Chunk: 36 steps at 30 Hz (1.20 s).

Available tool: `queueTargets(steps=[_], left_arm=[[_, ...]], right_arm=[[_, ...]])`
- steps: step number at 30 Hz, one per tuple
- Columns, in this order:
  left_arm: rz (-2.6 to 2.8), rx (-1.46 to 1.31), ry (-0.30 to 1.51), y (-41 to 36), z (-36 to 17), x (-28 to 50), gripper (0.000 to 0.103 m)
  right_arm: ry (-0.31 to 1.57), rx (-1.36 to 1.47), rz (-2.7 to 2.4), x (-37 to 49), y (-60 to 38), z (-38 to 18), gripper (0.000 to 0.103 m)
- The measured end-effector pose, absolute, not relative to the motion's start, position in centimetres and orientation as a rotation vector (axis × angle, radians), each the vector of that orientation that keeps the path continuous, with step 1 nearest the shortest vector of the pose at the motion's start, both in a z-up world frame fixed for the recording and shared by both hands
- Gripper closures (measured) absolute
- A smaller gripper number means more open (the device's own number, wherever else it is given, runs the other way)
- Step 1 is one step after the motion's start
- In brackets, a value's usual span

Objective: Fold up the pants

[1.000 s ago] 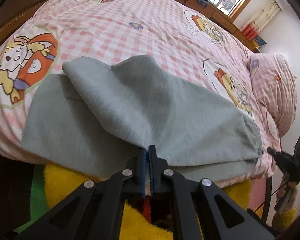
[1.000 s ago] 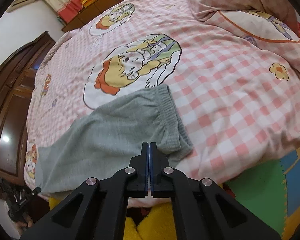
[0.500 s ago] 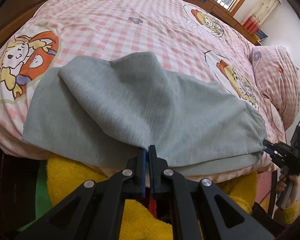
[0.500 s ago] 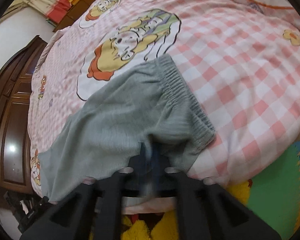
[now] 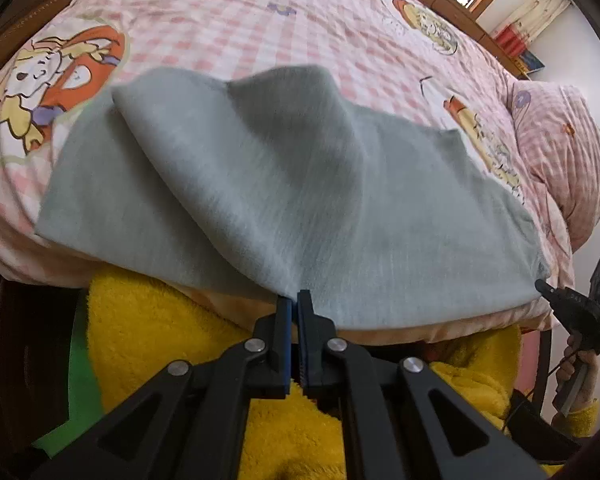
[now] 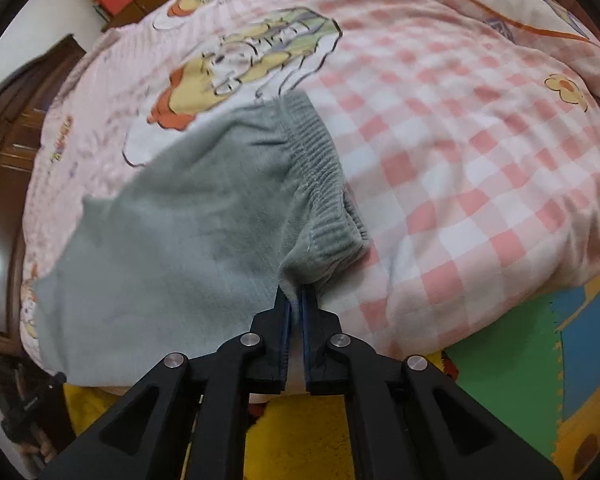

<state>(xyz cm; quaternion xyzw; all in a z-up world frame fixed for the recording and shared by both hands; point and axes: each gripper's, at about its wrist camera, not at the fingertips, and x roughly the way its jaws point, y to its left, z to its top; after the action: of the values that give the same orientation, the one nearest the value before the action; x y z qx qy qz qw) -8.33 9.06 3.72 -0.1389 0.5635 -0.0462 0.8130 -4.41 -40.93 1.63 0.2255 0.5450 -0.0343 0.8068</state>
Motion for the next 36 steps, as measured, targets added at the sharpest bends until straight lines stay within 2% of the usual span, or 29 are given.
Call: queueTargets(steps=[4, 6, 8, 14, 21, 24, 25, 27, 28, 34, 36], left_arm=[[-0.075, -0.309, 1.219, 9.7, 3.1, -8.3, 0.092], [-0.072, -0.327, 1.192, 10.6, 3.8, -8.7, 0.085], [-0.039, -0.326, 1.159, 11.7, 4.6, -9.3, 0.070], [0.073, -0.337, 1.060, 16.0, 6.4, -9.7, 0.069], [0.060, -0.407, 0.959, 18.2, 5.8, -4.7, 0.068], [0.064, -0.450, 0.967, 18.5, 4.3, -2.3, 0.061], [0.066, -0.460, 0.971, 18.5, 4.0, -2.1, 0.062], [0.071, -0.480, 0.957, 18.2, 3.8, -1.7, 0.094], [0.056, -0.484, 0.948, 17.9, 4.0, -1.7, 0.097], [-0.113, -0.376, 0.887, 13.0, 7.0, -1.5, 0.097], [-0.204, -0.362, 0.904, 11.0, 7.0, -1.0, 0.093]], right_arm=[[1.172, 0.377, -0.105, -4.6, -40.4, 3.2, 0.078], [1.157, 0.306, -0.131, -5.0, -40.0, 4.4, 0.077], [1.125, 0.248, -0.148, -5.4, -39.4, 6.1, 0.077], [1.056, 0.212, -0.051, -4.3, -35.7, 8.7, 0.075], [1.103, 0.217, 0.110, -1.5, -29.0, 6.7, 0.075], [1.111, 0.197, 0.149, -1.2, -26.9, 6.1, 0.075], [1.113, 0.193, 0.154, -1.1, -26.5, 6.0, 0.075], [1.120, 0.188, 0.164, -1.2, -26.3, 5.8, 0.075], [1.125, 0.185, 0.166, -1.2, -26.2, 5.6, 0.075], [1.153, 0.216, 0.152, -0.6, -26.9, 4.5, 0.075], [1.158, 0.218, 0.148, -0.6, -27.1, 4.3, 0.075]])
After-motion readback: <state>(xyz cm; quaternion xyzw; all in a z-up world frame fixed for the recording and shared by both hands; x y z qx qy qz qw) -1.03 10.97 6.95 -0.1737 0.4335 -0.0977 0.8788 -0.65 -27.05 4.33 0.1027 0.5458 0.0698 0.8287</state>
